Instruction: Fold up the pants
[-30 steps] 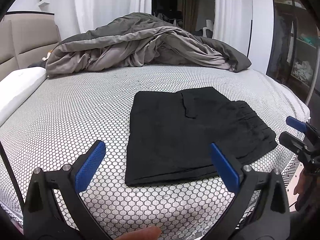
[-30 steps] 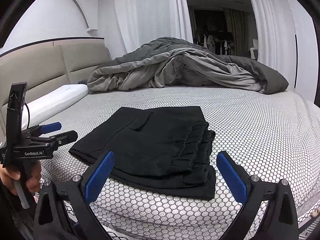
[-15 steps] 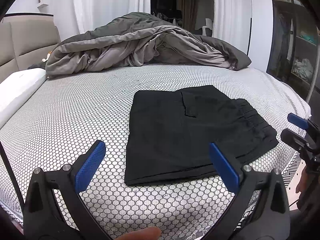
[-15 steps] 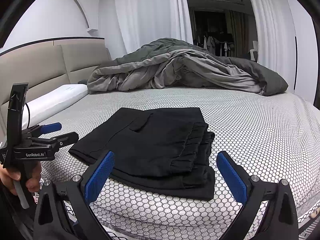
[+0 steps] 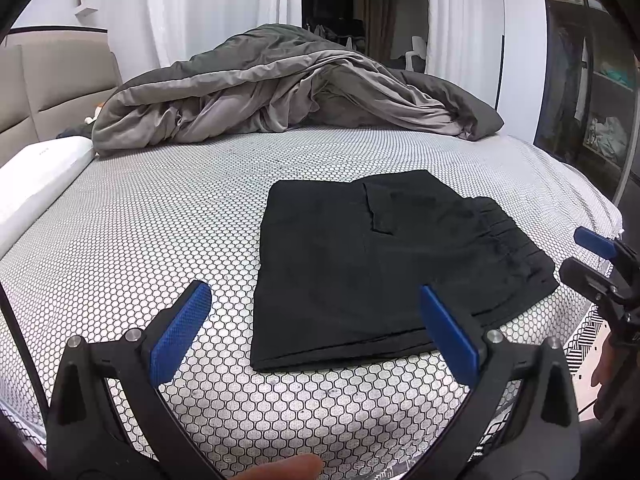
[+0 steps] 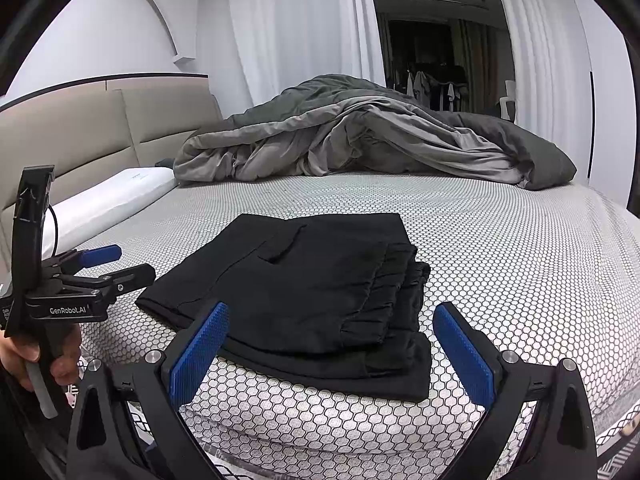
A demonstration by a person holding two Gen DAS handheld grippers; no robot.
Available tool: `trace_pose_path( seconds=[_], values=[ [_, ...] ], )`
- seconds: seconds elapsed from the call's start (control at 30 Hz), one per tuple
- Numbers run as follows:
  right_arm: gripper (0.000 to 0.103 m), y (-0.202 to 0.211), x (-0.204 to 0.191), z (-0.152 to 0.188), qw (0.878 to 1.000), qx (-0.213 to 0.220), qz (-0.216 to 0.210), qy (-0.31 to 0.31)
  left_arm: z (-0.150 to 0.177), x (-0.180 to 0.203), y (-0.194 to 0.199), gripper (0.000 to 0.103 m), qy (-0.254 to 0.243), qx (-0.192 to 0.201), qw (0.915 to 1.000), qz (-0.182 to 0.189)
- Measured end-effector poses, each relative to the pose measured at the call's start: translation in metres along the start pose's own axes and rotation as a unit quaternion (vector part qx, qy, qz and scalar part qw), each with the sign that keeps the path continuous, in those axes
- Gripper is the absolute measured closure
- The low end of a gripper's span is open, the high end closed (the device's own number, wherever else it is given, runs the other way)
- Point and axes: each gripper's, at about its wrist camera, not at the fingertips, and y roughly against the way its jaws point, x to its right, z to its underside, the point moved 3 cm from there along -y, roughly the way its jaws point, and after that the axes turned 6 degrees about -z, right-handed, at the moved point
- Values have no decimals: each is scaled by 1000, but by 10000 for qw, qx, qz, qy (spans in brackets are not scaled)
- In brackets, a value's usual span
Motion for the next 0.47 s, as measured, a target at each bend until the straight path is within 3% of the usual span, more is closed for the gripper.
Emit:
trace_pose_path(
  seconds=[0.47],
  values=[
    [0,-5,2,-1,10000,-25,13,-24,0,-2,0,1,-55,28,10000,74]
  ],
)
